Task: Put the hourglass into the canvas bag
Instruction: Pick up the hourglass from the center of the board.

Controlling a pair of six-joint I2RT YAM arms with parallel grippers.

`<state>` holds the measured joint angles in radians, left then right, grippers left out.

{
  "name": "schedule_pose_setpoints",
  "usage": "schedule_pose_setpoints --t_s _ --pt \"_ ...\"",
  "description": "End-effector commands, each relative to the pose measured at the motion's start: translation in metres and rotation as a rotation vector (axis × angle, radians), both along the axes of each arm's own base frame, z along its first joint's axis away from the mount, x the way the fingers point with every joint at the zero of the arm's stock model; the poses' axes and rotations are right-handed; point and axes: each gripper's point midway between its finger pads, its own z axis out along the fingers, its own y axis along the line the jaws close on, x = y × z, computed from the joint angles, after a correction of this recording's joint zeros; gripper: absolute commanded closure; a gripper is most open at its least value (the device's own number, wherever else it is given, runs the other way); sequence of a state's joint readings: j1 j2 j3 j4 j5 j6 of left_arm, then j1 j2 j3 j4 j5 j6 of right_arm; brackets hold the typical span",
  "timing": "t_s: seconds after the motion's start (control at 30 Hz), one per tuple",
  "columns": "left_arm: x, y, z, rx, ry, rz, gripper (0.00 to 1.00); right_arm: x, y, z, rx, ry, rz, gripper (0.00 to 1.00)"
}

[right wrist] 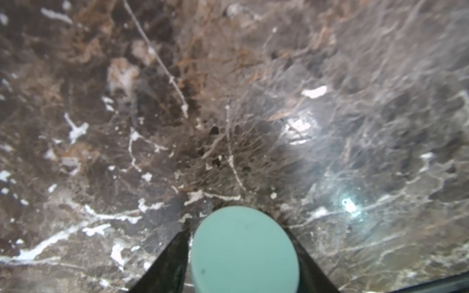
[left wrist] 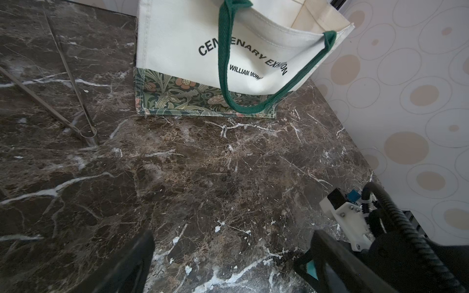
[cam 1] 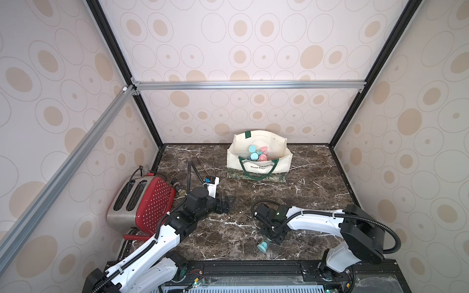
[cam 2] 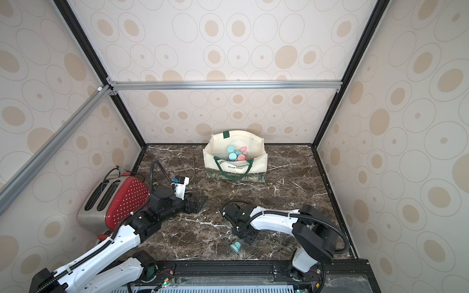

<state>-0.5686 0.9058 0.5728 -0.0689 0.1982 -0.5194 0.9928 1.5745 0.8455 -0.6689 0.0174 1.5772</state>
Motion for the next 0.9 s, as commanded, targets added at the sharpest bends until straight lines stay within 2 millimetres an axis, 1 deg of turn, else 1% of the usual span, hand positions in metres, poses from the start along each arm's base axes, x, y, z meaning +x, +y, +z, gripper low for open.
schedule_pose_setpoints --t_s 0.0,0.1,0.2,0.3,0.4,0.57,0.7,0.87 --pt "0.003 0.000 0.002 0.007 0.002 0.005 0.03 0.003 -0.004 -0.015 -0.021 0.010 -0.013 0.47" --pt "0.003 -0.001 0.000 0.009 0.006 0.002 0.02 0.004 -0.001 -0.017 -0.010 0.015 0.000 0.54" --pt "0.003 -0.001 0.001 0.008 0.007 0.004 0.03 0.008 0.002 -0.013 -0.004 0.004 0.026 0.57" --pt "0.003 -0.001 0.003 0.005 0.004 0.005 0.03 0.013 0.008 -0.008 0.012 -0.010 0.062 0.63" --pt "0.003 0.000 0.003 0.003 0.003 0.010 0.02 0.019 0.012 -0.001 0.005 -0.028 0.101 0.68" --pt "0.003 0.000 0.007 0.000 -0.001 0.011 0.03 0.029 0.014 0.014 -0.007 -0.072 0.145 0.72" --pt "0.005 0.001 0.013 0.001 -0.011 0.018 0.02 0.042 0.013 0.033 -0.014 -0.138 0.178 0.74" --pt "0.008 0.003 0.025 0.002 -0.034 0.035 0.03 0.066 0.009 0.075 -0.046 -0.262 0.237 0.76"
